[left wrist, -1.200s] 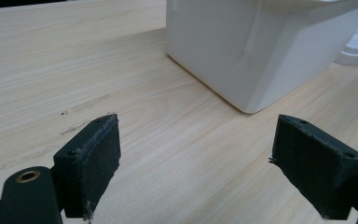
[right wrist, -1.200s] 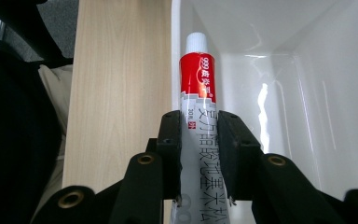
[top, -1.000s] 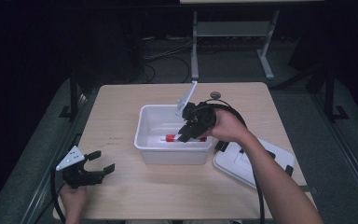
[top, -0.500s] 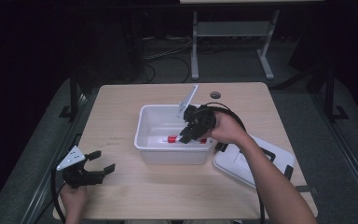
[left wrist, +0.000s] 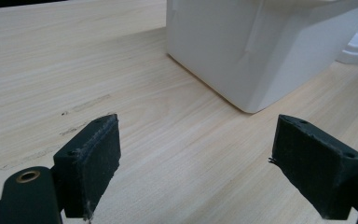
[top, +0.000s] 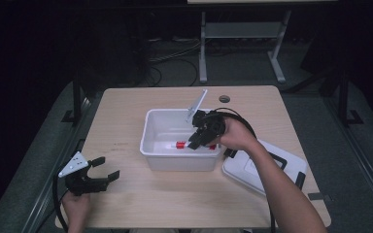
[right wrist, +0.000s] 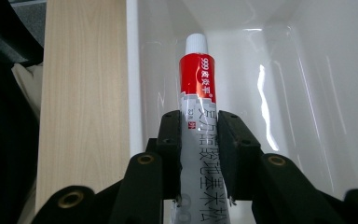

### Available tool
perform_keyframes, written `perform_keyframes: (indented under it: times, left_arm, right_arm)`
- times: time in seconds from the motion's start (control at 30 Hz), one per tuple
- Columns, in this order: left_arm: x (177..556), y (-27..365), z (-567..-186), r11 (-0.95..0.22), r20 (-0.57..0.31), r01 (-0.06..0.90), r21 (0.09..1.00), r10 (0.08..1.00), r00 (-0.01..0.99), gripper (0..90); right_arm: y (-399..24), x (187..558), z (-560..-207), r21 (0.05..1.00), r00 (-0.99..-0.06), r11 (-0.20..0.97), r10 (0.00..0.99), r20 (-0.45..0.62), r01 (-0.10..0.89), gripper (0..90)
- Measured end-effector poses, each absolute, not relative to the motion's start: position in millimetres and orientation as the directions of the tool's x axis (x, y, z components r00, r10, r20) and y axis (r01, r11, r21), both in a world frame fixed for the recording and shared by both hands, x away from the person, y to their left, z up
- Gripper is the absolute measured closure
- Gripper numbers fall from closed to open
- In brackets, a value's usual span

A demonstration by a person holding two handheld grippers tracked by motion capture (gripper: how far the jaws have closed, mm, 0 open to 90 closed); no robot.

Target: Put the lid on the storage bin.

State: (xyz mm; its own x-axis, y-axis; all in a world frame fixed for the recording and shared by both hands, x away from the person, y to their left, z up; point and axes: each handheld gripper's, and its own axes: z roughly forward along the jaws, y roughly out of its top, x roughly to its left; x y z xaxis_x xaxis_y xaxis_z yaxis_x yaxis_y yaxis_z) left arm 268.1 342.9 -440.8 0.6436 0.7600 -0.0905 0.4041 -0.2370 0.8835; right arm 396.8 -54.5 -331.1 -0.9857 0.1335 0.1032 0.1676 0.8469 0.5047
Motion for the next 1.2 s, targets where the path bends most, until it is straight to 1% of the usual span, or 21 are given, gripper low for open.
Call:
perform_keyframes:
  times: [0.53,0.83,1.0,1.1,1.13,1.2]
  left_arm:
    - [268.9,339.6,-441.4,-0.244,-0.089,0.404,0.882,0.755,0.650,14.7]
    - [269.0,338.2,-441.1,-0.245,-0.088,0.402,0.882,0.753,0.652,14.7]
    - [269.0,337.7,-440.8,-0.246,-0.086,0.401,0.883,0.754,0.651,14.7]
    - [269.1,338.1,-440.5,-0.246,-0.082,0.397,0.884,0.755,0.650,14.7]
    - [268.8,338.5,-440.4,-0.244,-0.084,0.398,0.884,0.756,0.649,14.7]
    - [268.9,339.1,-440.8,-0.240,-0.088,0.399,0.885,0.755,0.650,14.7]
  right_arm:
    - [-45.5,400.7,-346.6,0.458,-0.983,0.870,0.148,0.113,0.183,70.9]
    - [-48.5,401.2,-358.0,0.453,-0.977,0.866,0.165,0.137,0.209,70.9]
    - [-48.5,402.3,-358.3,0.453,-0.975,0.864,0.173,0.142,0.219,70.8]
    - [-49.0,403.7,-359.3,0.445,-0.973,0.866,0.189,0.134,0.230,68.8]
    - [-49.6,404.1,-359.1,0.447,-0.970,0.862,0.198,0.141,0.241,65.6]
    - [-50.9,405.5,-358.0,0.452,-0.968,0.856,0.209,0.140,0.250,63.9]
